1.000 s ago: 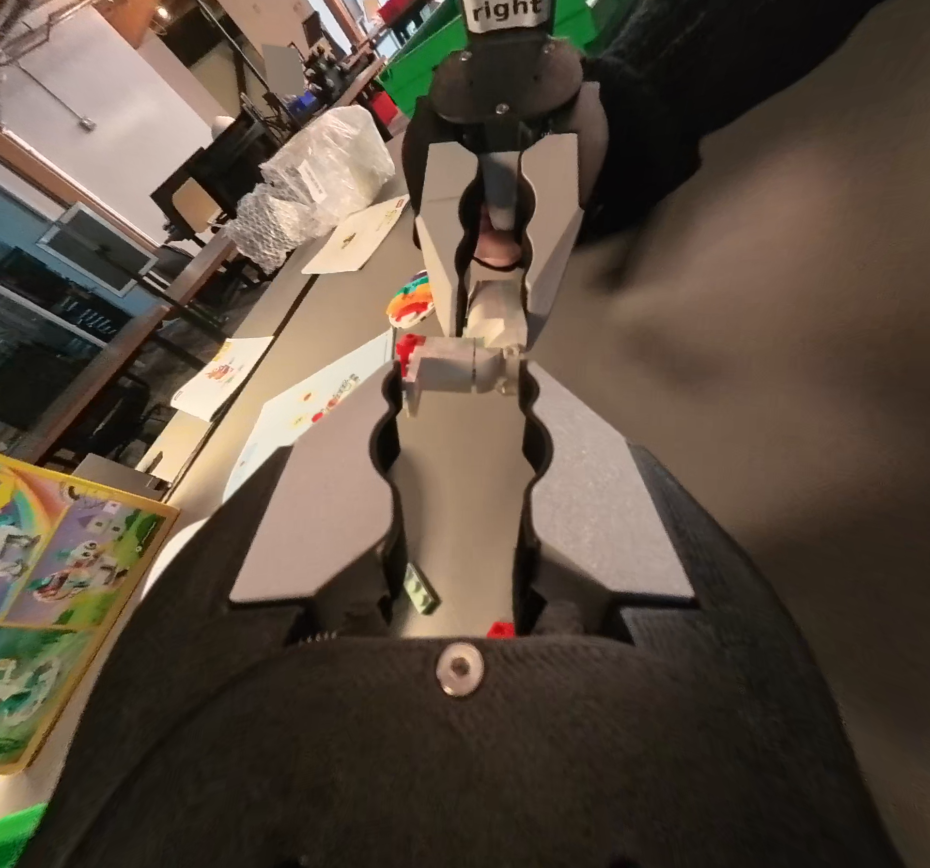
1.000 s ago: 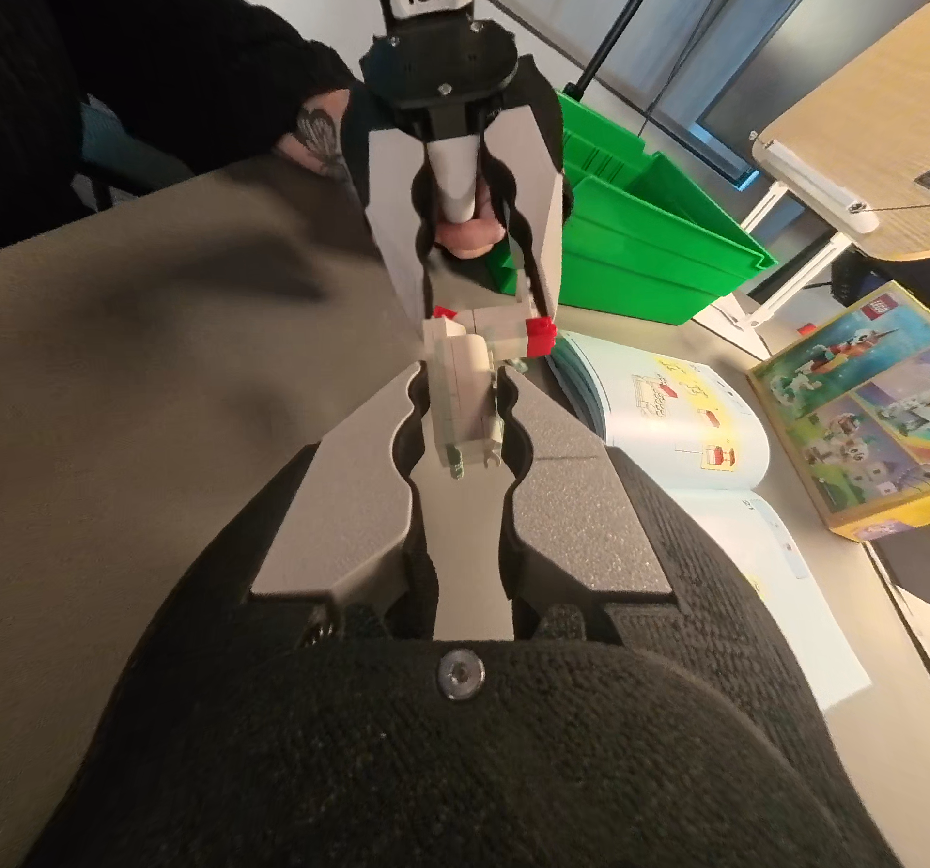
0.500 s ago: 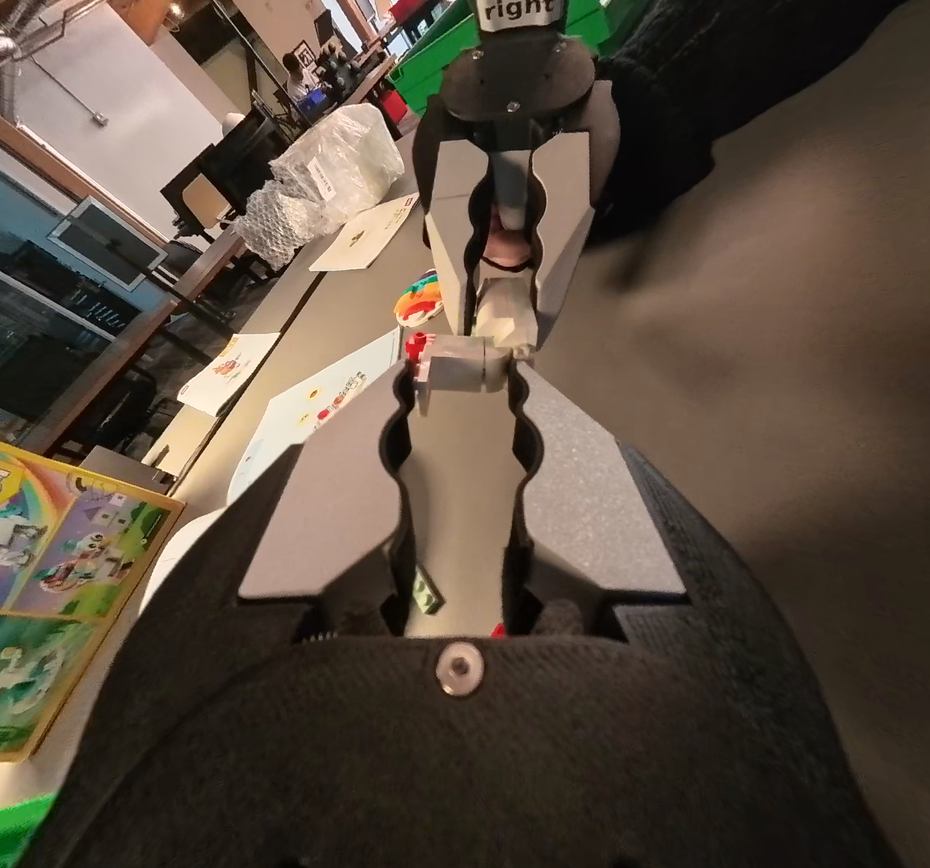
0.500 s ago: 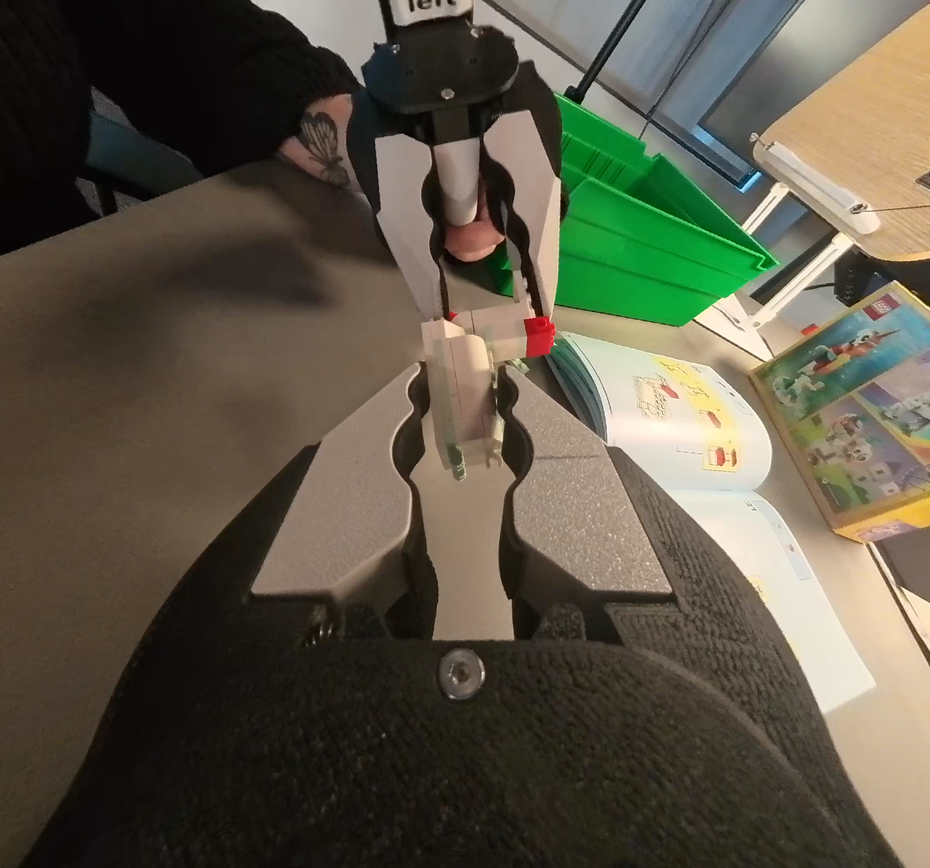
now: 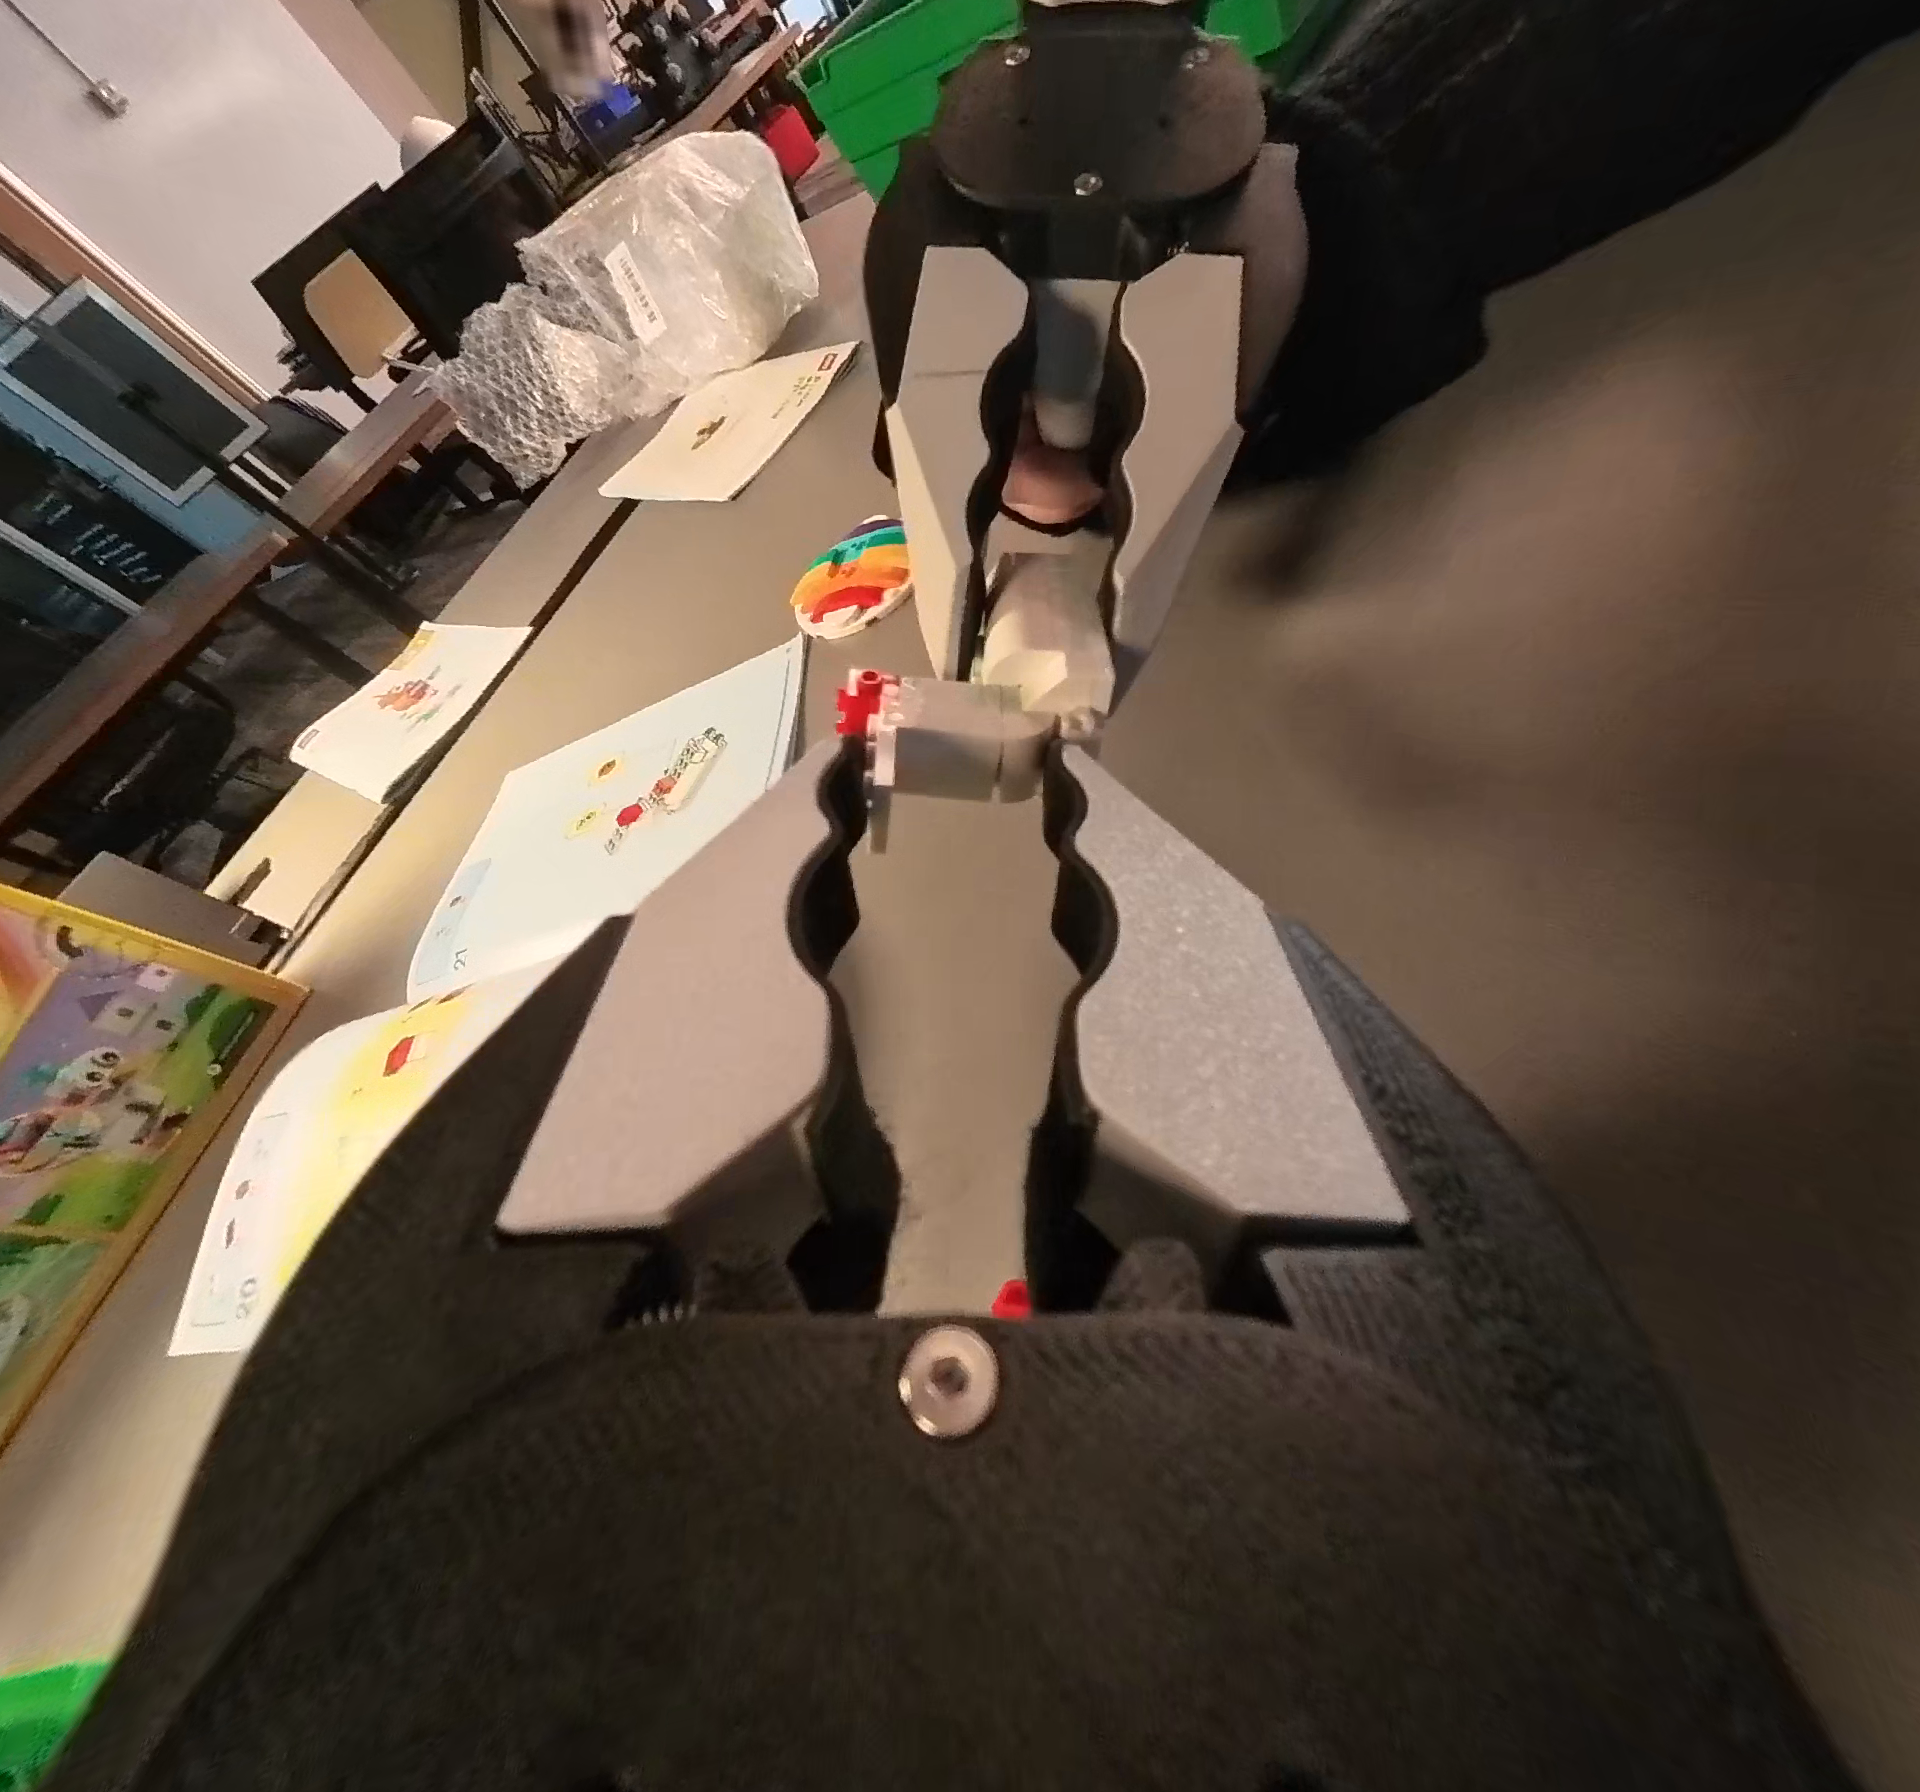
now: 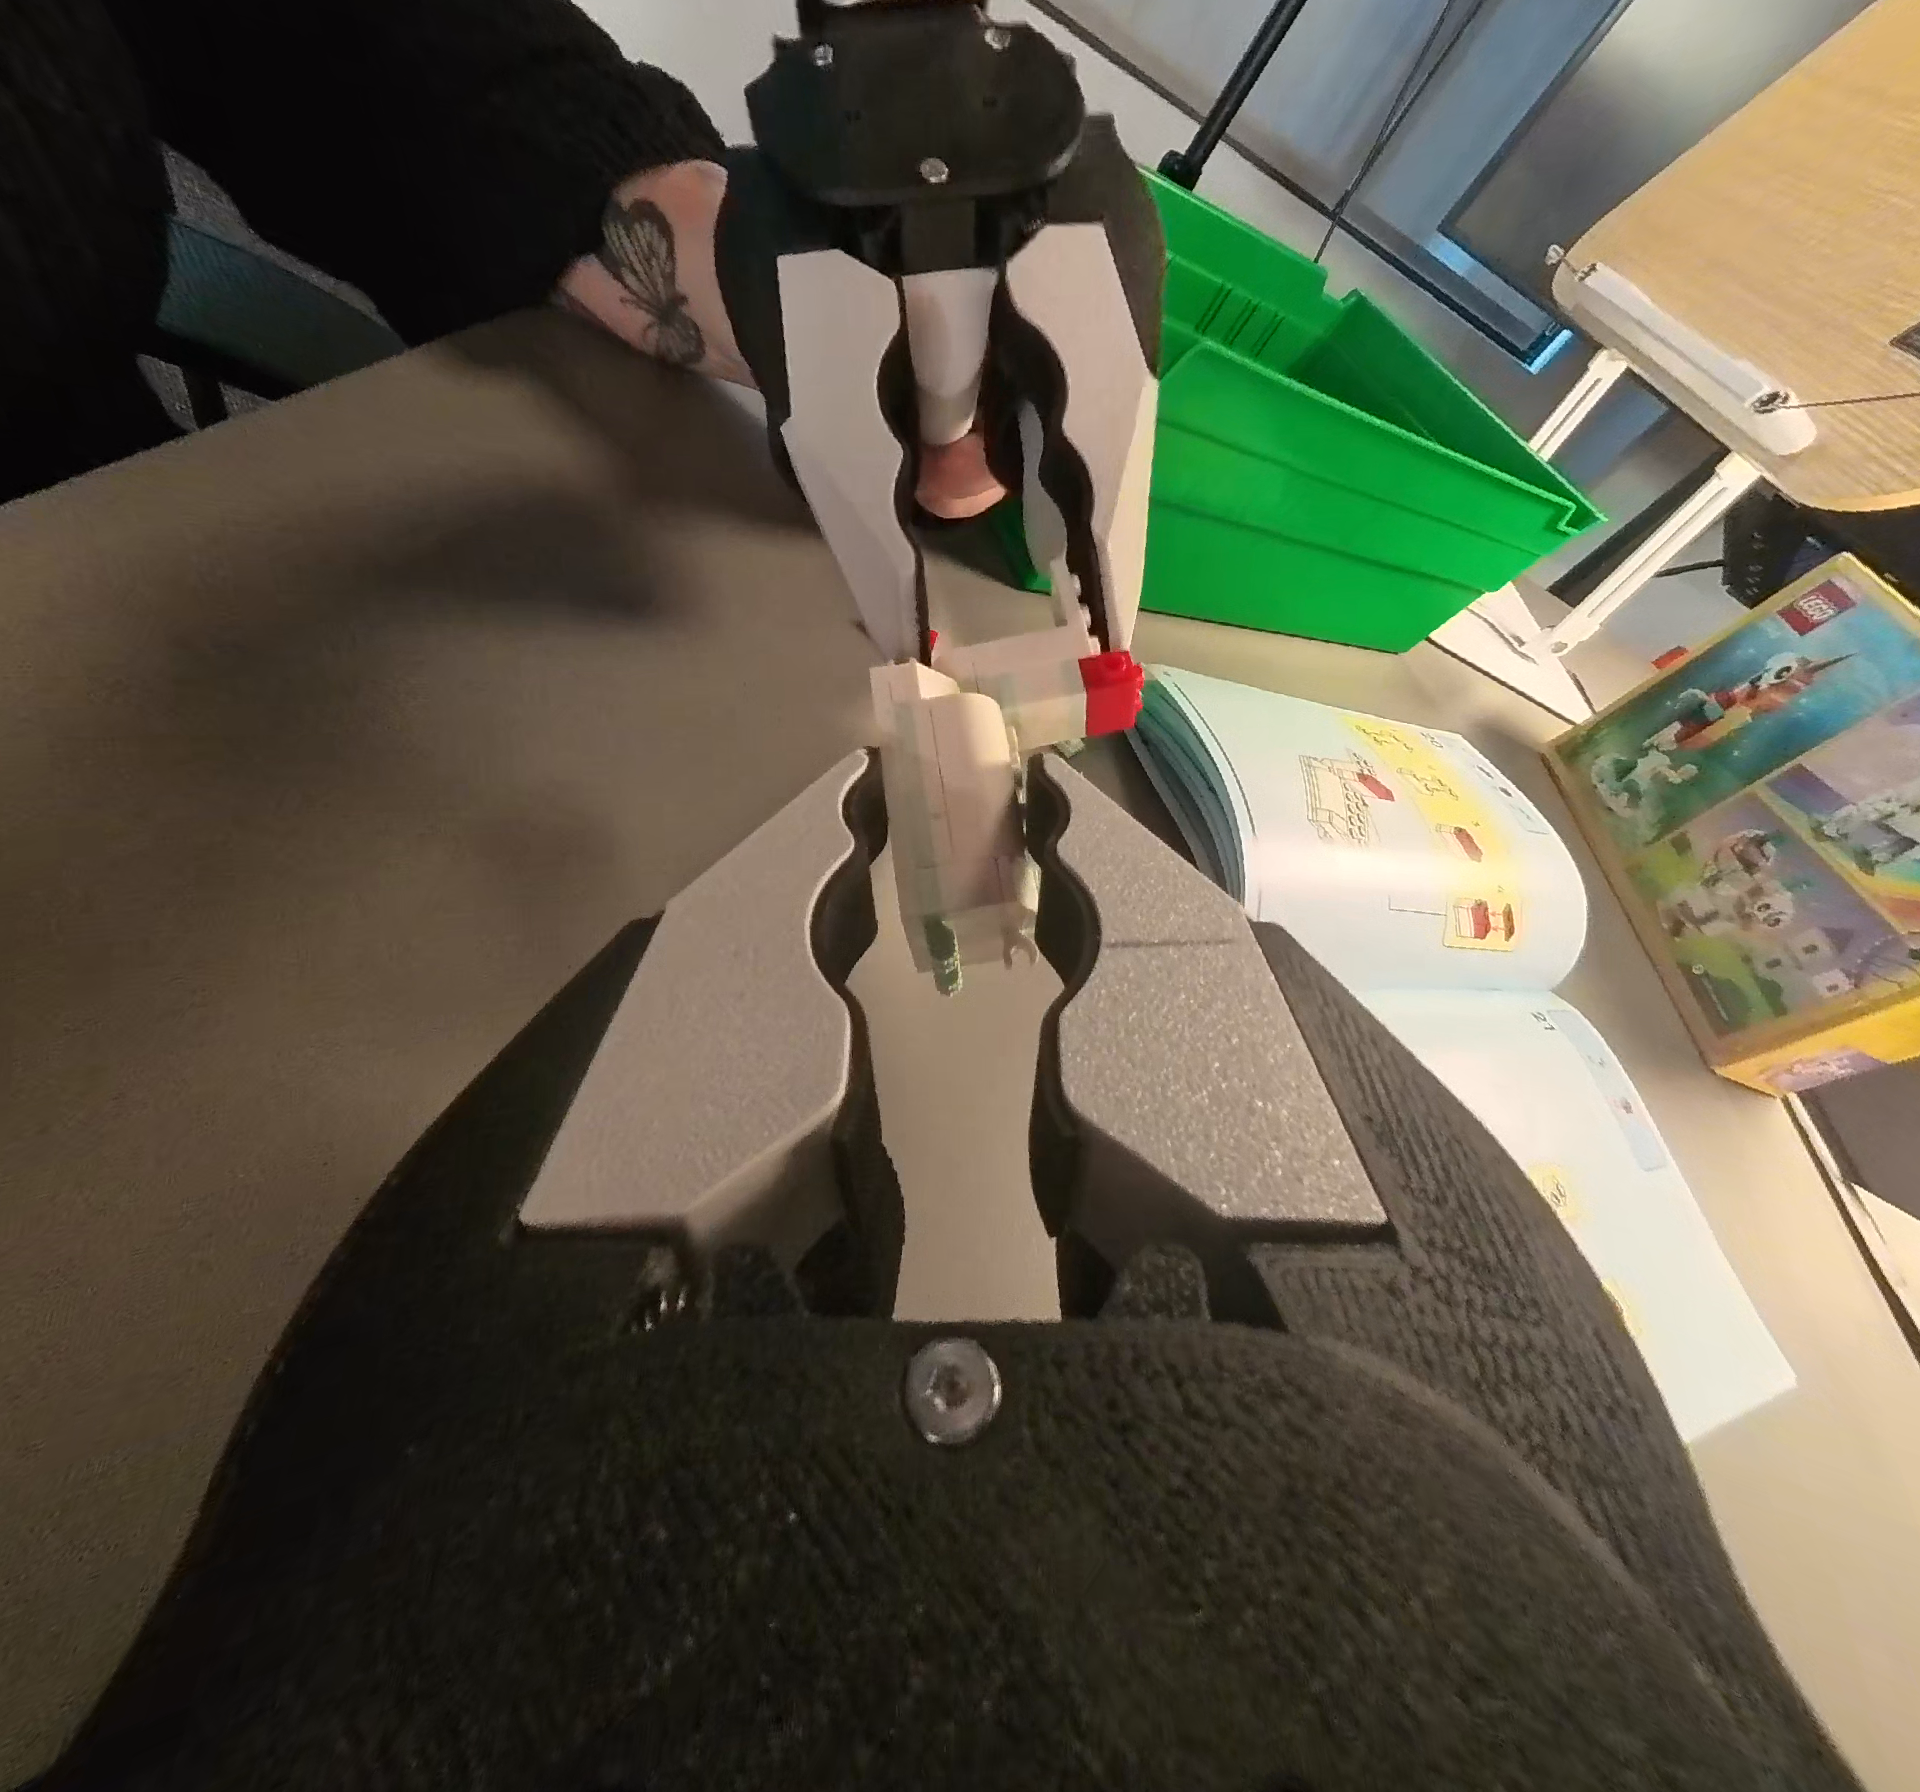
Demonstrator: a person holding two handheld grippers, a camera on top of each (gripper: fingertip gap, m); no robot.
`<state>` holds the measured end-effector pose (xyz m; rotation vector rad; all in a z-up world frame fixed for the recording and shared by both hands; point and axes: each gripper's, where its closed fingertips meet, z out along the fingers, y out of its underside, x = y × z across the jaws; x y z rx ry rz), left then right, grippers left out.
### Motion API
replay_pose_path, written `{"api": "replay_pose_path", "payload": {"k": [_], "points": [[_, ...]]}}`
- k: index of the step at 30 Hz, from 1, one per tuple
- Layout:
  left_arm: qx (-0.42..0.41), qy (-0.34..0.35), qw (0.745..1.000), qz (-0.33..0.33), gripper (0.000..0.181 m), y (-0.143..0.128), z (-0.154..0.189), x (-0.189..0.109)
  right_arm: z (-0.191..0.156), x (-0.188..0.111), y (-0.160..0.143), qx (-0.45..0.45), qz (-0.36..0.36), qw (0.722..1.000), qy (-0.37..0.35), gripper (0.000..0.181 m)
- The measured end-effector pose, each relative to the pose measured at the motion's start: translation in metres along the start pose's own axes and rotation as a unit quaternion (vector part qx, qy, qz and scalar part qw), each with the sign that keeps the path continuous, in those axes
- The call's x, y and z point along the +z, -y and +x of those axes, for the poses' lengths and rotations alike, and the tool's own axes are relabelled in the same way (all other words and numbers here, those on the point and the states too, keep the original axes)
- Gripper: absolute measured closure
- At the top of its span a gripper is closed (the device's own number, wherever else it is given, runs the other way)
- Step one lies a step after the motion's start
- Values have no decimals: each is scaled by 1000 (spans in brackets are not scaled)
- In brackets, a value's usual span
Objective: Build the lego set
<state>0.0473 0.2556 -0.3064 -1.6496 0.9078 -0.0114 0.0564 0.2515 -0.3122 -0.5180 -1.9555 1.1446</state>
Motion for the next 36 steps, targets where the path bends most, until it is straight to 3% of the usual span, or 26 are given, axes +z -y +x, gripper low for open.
{"api": "replay_pose_path", "payload": {"k": [13, 21, 32, 36], "points": [[-50, -28, 998, -8, 149, -5, 2, 2, -2, 1, -3, -24, -11, 1000, -5, 158], [29, -31, 998, -41, 150, -15, 9, 3, -10, 6, -14, -76, -46, 996, -4, 158], [30, -40, 997, -60, 150, -21, 12, 4, -13, 9, -18, -104, -71, 992, -4, 159], [20, -34, 997, -65, 150, -23, 8, 5, -9, 9, -19, -74, -73, 995, -5, 158]]}}
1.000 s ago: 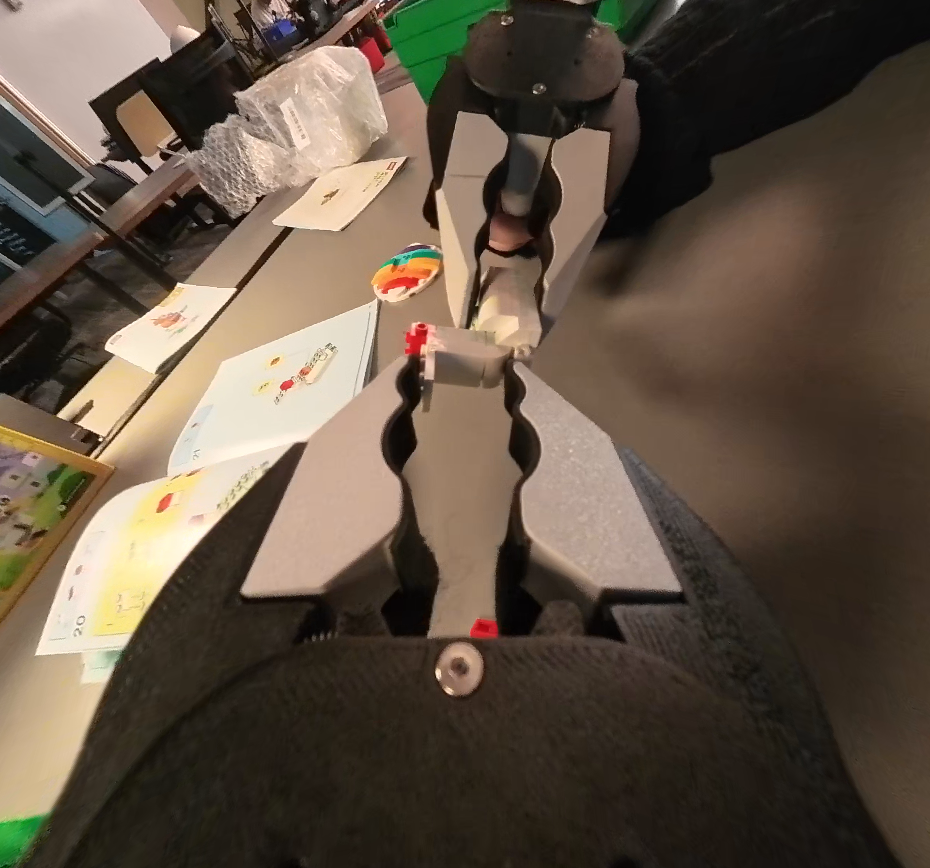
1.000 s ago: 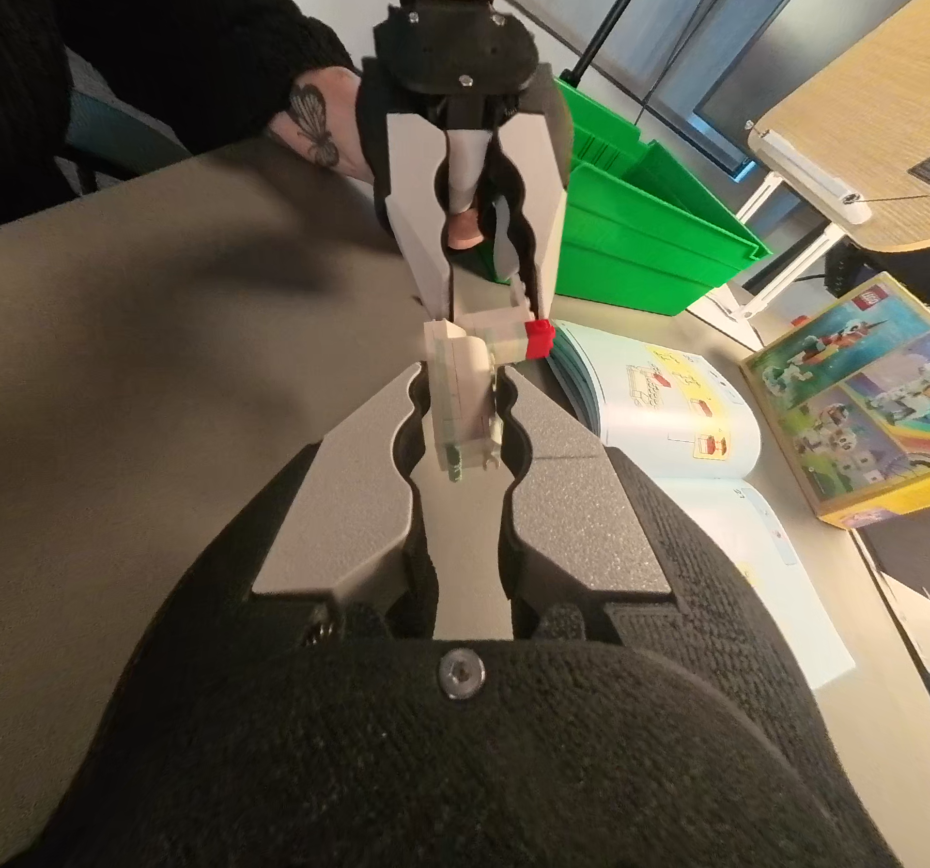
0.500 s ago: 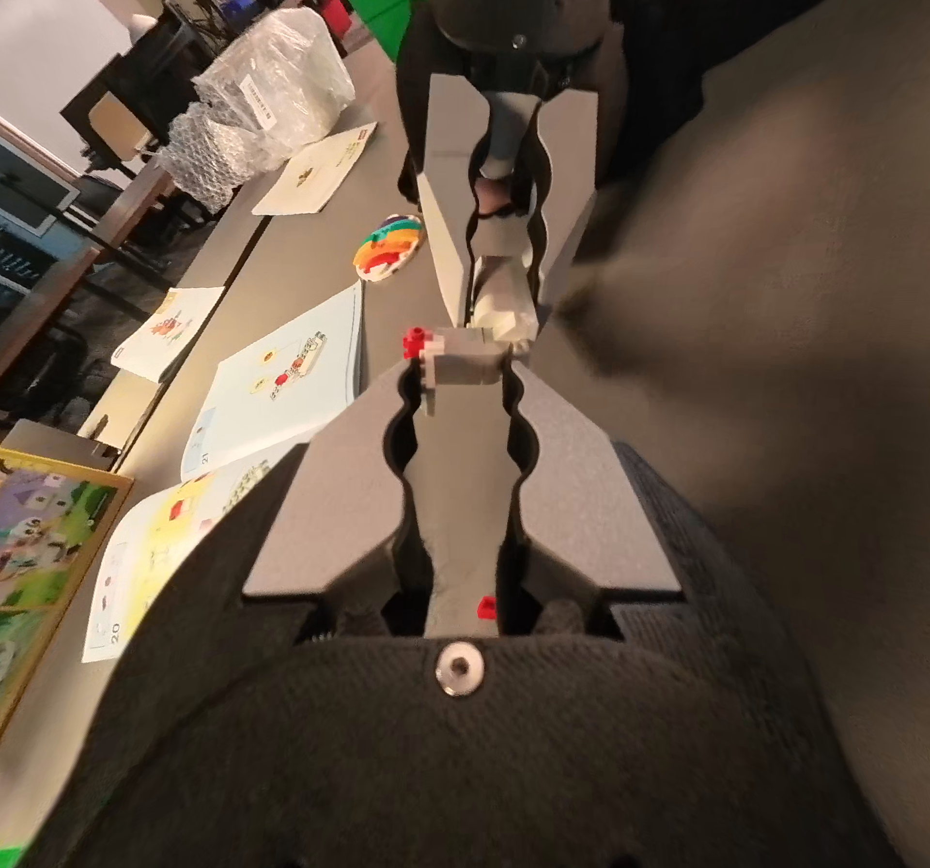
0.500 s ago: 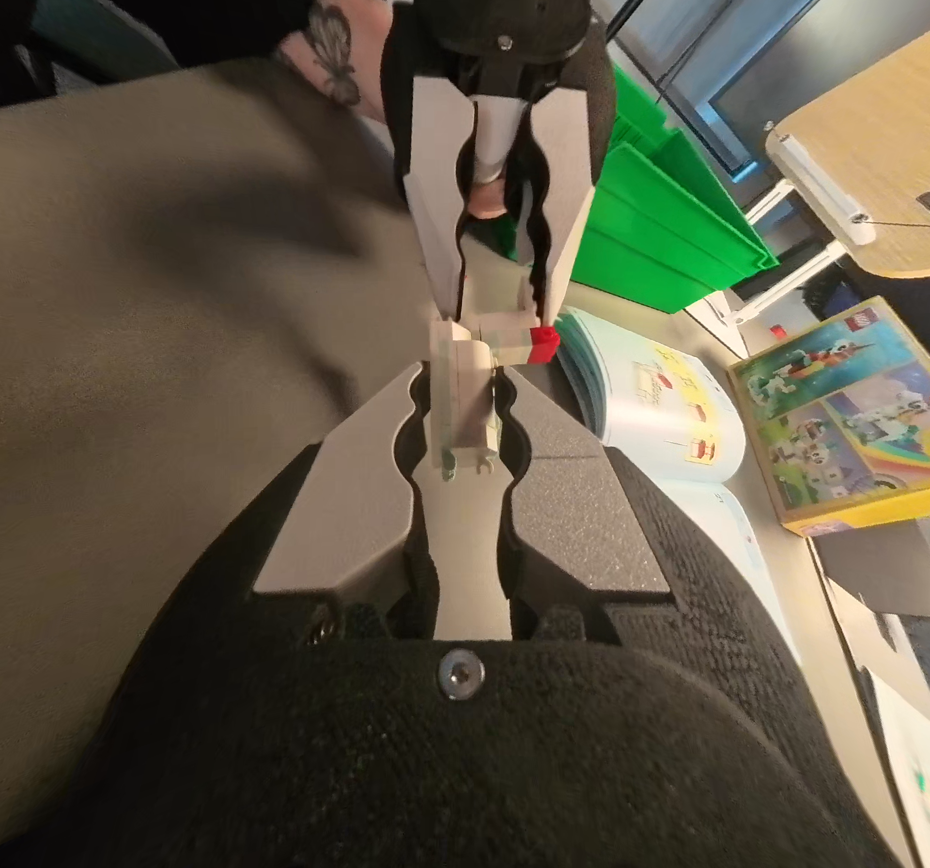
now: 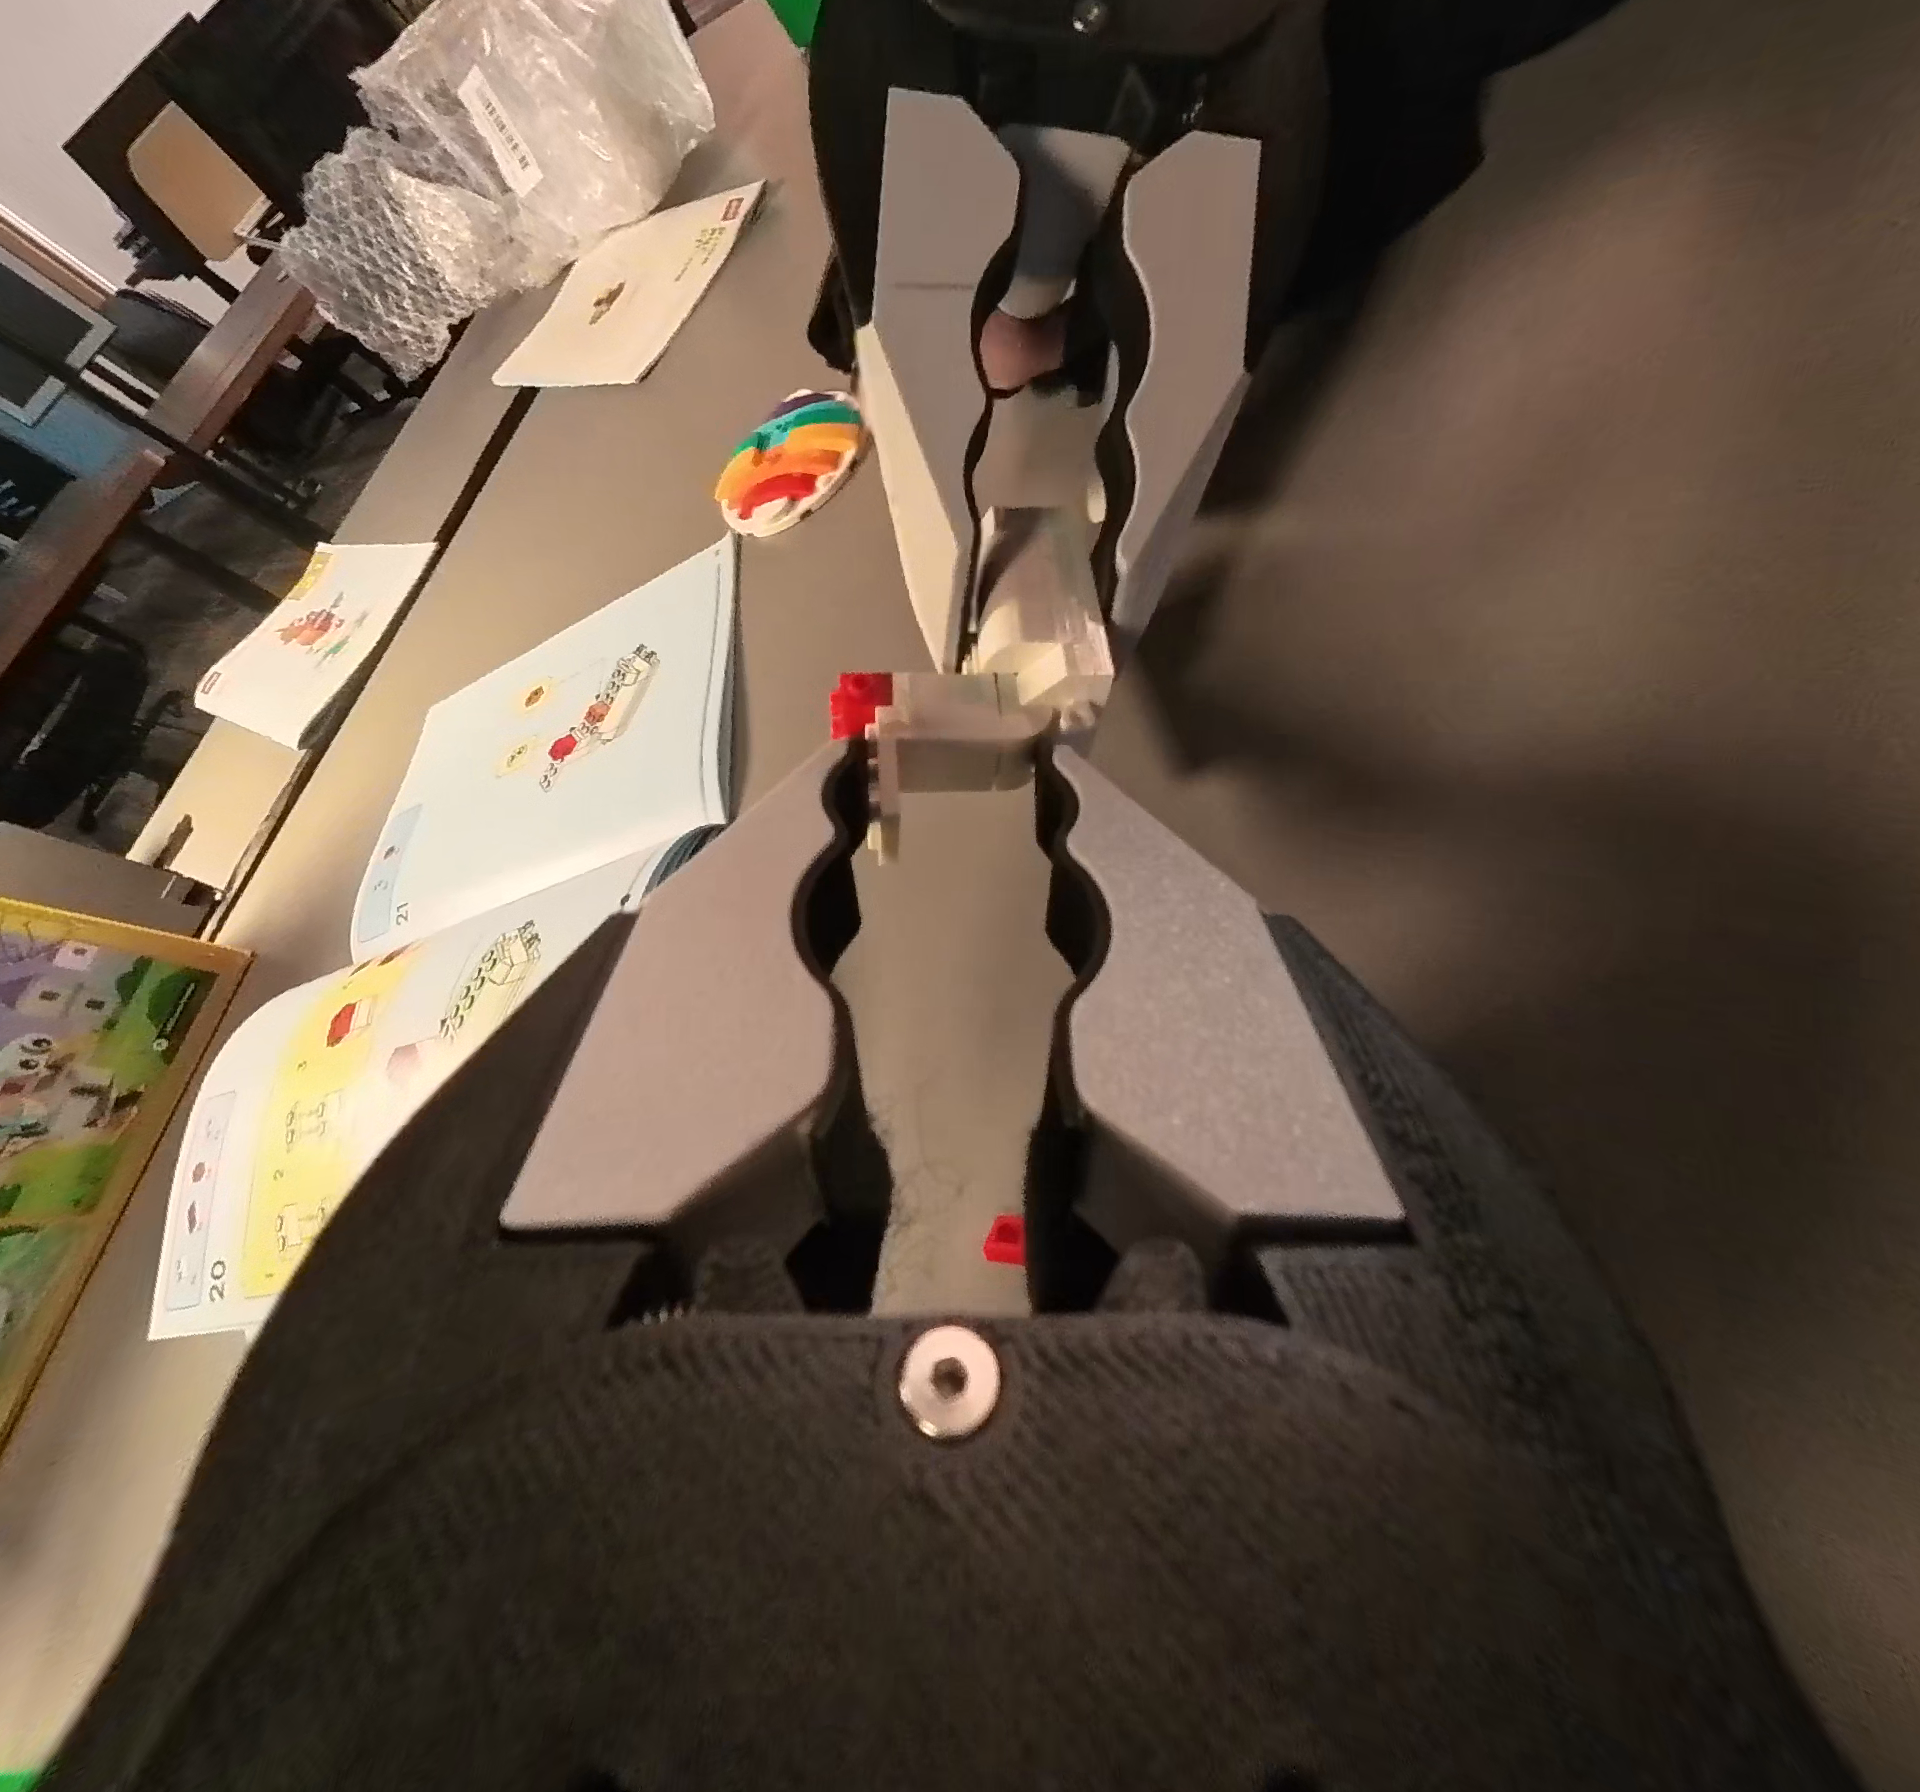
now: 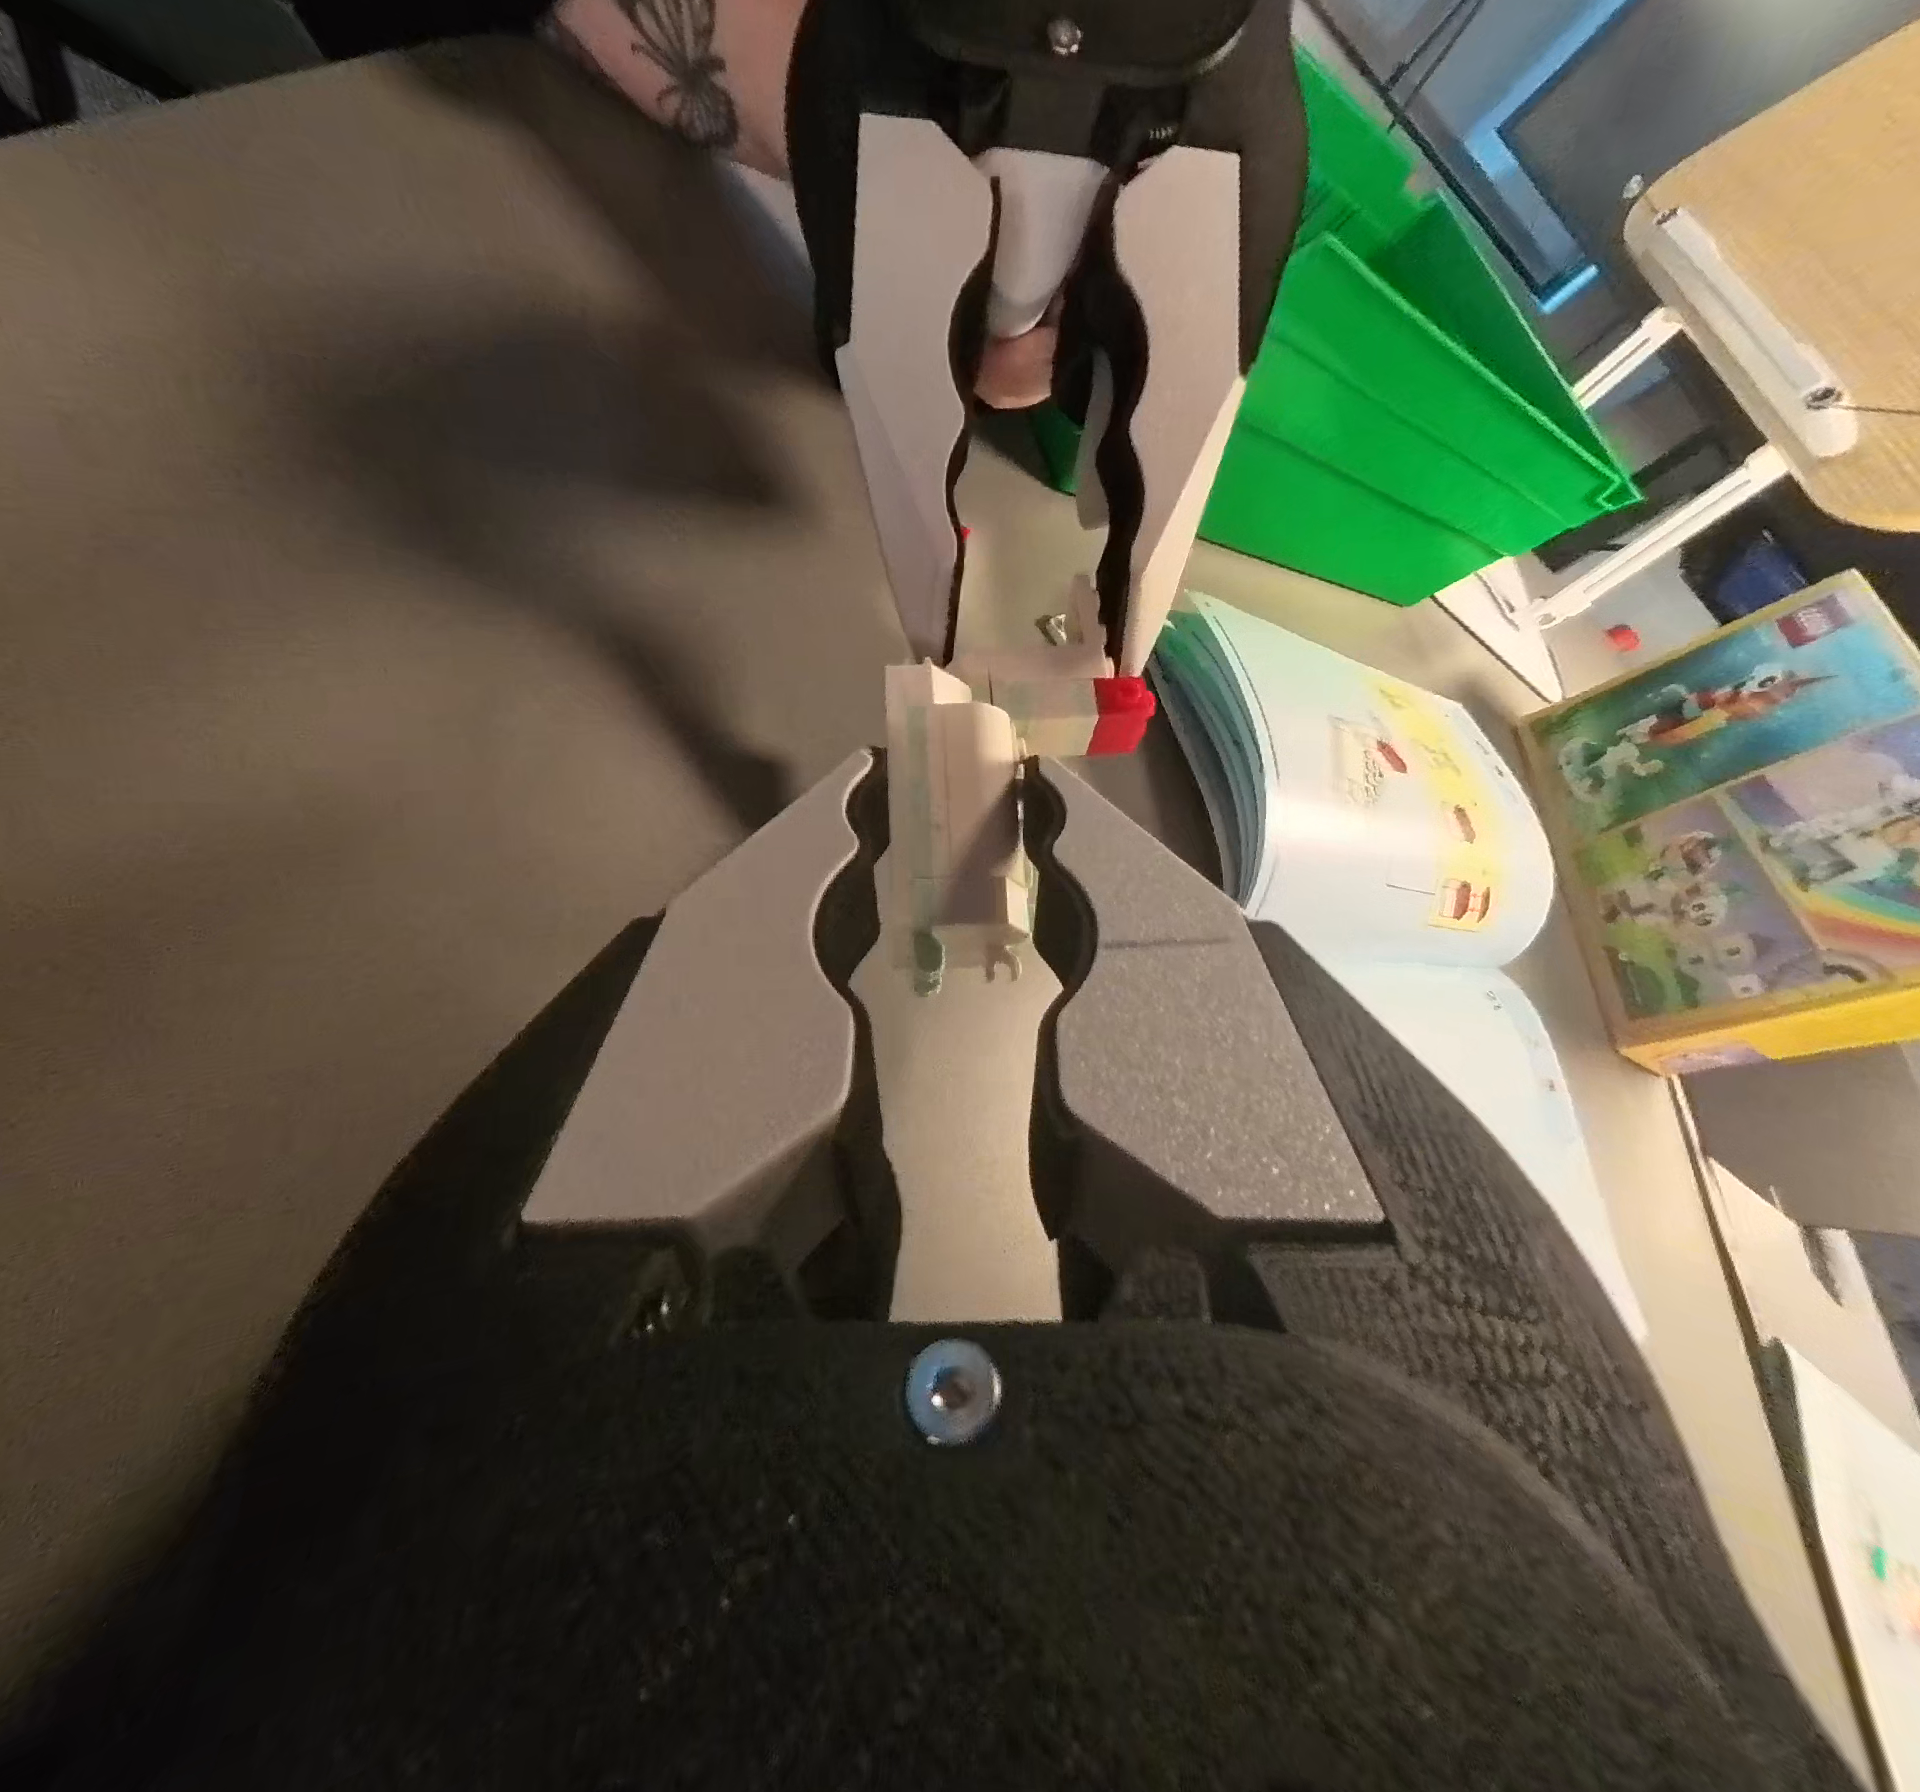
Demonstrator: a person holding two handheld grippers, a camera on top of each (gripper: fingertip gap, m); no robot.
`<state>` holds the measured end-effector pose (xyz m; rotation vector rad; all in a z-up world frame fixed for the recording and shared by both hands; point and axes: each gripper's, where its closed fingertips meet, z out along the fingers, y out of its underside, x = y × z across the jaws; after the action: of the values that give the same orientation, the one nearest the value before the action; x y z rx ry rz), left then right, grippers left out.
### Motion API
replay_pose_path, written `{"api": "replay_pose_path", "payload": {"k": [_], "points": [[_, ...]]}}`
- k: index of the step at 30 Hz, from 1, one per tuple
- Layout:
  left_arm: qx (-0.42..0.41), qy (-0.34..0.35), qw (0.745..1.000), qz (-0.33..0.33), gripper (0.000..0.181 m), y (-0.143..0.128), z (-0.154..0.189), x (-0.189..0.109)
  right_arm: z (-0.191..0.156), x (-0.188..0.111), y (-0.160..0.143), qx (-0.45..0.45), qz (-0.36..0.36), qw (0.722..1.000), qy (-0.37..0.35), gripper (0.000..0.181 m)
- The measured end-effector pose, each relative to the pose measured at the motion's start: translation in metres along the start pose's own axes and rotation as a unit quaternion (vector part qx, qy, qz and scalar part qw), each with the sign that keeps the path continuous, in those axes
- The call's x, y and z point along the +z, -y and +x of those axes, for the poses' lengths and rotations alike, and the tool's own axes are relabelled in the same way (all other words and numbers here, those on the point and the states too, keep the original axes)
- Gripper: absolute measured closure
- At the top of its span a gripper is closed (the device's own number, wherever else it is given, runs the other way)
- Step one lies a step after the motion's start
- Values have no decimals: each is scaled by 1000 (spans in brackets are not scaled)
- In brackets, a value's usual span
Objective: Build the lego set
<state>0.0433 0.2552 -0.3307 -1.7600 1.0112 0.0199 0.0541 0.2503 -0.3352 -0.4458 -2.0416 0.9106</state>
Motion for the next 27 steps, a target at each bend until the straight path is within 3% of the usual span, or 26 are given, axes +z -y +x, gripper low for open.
{"api": "replay_pose_path", "payload": {"k": [5, 21, 25, 27], "points": [[-3, -6, 1000, -11, 150, -4, 2, 3, -3, 4, -3, -29, -20, 999, -6, 157], [-47, -36, 998, 2, 150, 1, 6, -1, -5, 2, 4, 1, -19, 1000, 16, 159], [-85, -3, 995, 50, 147, 11, -7, -4, 9, -2, 11, -19, 21, 999, -36, 159], [-111, 21, 991, 76, 131, 18, -17, -8, 21, -8, 17, -29, 44, 995, -81, 159]]}}
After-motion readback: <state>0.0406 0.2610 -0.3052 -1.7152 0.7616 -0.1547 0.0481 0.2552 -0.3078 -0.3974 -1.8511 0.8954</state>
